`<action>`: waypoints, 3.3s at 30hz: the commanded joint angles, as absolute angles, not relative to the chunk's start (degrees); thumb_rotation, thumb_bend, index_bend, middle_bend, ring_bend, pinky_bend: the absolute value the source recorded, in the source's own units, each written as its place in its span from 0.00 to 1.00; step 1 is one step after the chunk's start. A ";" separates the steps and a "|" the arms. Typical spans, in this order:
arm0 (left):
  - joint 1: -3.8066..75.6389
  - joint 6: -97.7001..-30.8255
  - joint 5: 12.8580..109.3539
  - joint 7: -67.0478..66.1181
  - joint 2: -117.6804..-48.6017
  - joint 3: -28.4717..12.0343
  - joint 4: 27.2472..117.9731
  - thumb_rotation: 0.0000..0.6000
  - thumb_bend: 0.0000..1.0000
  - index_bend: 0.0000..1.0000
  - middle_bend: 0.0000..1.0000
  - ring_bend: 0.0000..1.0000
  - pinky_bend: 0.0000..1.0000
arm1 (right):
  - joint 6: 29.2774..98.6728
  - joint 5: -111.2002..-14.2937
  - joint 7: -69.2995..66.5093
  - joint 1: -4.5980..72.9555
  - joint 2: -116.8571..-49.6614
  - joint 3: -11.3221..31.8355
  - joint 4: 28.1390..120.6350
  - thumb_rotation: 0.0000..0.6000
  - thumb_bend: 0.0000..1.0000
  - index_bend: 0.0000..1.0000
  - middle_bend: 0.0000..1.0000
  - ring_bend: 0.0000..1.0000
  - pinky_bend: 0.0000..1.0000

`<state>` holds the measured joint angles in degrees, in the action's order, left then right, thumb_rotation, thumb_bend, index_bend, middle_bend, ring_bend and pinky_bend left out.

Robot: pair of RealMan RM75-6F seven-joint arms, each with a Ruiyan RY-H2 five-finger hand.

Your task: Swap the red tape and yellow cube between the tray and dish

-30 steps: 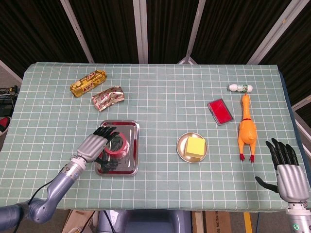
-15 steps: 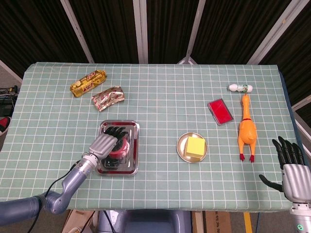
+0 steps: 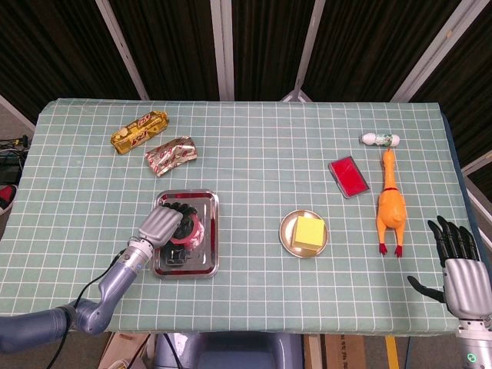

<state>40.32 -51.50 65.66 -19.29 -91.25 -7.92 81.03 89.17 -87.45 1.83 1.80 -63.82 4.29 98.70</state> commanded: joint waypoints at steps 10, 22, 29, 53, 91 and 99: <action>40.23 -57.86 70.90 -11.45 -89.51 -12.29 85.94 1.00 0.48 0.32 0.30 0.28 0.41 | 89.32 -87.01 2.13 1.78 -64.22 4.60 98.34 1.00 0.02 0.00 0.00 0.00 0.00; 52.68 -50.52 65.64 -12.97 -103.57 -19.62 70.51 1.00 0.47 0.34 0.29 0.23 0.31 | 88.53 -85.25 1.94 2.12 -64.82 5.36 97.32 1.00 0.02 0.00 0.00 0.00 0.00; 58.38 -46.19 59.92 -16.70 -111.37 -21.15 61.10 1.00 0.18 0.33 0.17 0.04 0.07 | 88.19 -84.66 2.43 2.14 -65.02 5.39 97.01 1.00 0.02 0.00 0.00 0.00 0.00; 38.82 -83.69 72.52 -37.43 -89.35 -10.56 103.63 1.00 0.00 0.17 0.00 0.00 0.00 | 86.89 -85.00 3.19 2.29 -64.31 4.48 98.48 1.00 0.02 0.00 0.00 0.00 0.00; 13.62 -91.49 79.97 -3.50 -78.26 -2.35 88.02 1.00 0.00 0.19 0.00 0.00 0.00 | 56.23 -47.97 24.23 35.58 -83.49 12.92 96.68 1.00 0.01 0.00 0.01 0.07 0.00; 12.70 -91.55 80.12 -2.12 -78.53 -3.91 87.70 1.00 0.00 0.20 0.00 0.00 0.00 | 58.83 -47.91 24.25 36.22 -87.14 12.41 92.79 1.00 0.08 0.12 0.23 0.40 0.05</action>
